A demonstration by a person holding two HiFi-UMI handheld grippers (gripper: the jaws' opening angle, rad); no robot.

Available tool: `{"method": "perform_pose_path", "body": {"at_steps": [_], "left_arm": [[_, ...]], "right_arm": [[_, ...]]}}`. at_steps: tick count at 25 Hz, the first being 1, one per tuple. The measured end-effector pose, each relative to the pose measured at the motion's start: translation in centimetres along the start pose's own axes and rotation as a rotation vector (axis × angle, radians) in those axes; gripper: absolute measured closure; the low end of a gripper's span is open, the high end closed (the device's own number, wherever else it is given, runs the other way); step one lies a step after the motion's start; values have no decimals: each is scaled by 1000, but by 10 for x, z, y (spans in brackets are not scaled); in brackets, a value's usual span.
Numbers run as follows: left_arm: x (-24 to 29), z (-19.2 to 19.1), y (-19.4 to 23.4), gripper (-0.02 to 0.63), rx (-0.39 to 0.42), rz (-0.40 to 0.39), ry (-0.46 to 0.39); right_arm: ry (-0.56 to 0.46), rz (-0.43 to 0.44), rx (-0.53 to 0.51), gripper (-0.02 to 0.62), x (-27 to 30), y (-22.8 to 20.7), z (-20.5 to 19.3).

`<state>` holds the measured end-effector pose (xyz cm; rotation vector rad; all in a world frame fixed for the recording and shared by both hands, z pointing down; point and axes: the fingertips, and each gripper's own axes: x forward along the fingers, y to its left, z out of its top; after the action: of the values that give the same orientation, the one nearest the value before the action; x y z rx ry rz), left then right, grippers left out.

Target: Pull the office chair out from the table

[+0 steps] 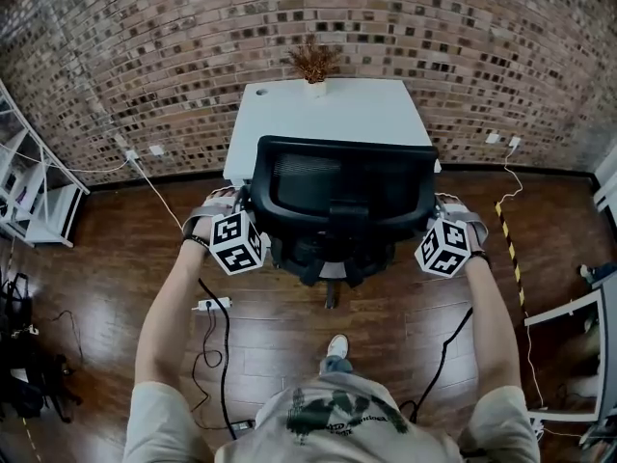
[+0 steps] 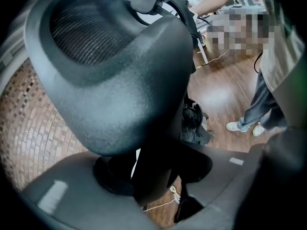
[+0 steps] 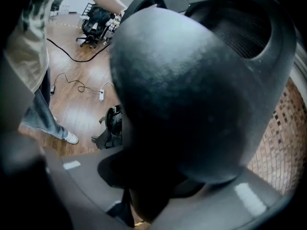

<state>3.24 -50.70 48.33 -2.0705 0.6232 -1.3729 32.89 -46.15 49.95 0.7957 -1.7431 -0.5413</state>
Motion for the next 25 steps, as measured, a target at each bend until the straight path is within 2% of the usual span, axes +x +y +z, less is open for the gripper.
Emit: {"method": "perform_pose_path", "body": {"at_steps": [25], "left_arm": [[-137,11,-137,379,19,59,21]], "right_arm": [[14,11,-17,427,-128,128,18]]}}
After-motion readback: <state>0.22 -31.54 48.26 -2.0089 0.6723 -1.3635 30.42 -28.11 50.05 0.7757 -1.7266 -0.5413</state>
